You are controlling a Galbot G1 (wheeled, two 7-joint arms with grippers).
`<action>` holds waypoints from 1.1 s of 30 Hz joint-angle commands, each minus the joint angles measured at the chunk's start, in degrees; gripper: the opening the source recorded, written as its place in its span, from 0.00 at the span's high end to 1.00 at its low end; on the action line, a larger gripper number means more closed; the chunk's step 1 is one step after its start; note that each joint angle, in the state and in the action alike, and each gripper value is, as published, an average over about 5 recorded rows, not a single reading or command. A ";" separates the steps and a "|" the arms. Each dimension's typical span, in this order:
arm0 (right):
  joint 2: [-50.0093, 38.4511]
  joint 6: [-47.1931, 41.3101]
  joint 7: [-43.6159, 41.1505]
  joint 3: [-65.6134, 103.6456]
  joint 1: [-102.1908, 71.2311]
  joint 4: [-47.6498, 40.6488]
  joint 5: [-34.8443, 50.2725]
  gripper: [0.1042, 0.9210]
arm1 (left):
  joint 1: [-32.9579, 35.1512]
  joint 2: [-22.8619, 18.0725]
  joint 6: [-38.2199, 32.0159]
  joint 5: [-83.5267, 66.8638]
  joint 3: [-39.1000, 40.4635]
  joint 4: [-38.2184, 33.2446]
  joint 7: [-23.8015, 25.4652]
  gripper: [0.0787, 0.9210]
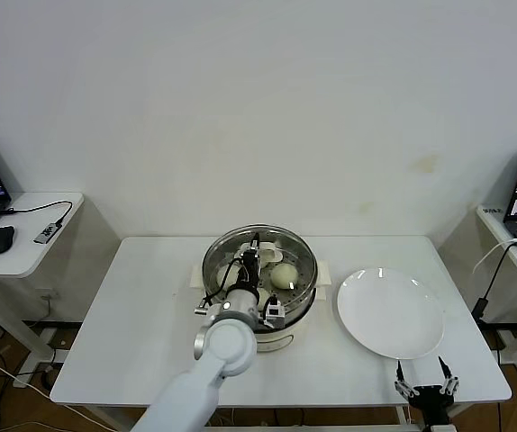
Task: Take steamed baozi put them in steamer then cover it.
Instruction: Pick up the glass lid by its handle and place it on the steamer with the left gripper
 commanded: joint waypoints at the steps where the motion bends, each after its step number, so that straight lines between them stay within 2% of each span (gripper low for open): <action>1: -0.03 0.10 0.05 -0.15 0.08 -0.34 -0.18 0.12 | 1.39 -1.00 -0.24 1.62 0.08 -0.07 0.20 0.93; 24: -0.24 0.73 0.03 -0.50 0.06 -1.37 -0.41 0.12 | 0.90 -2.62 -0.95 2.63 -0.05 3.28 -0.50 0.93; 33: -0.43 0.75 -0.10 -0.54 -0.08 -1.38 -0.49 0.12 | 1.89 -3.66 -0.77 3.01 -0.18 2.24 -0.85 0.93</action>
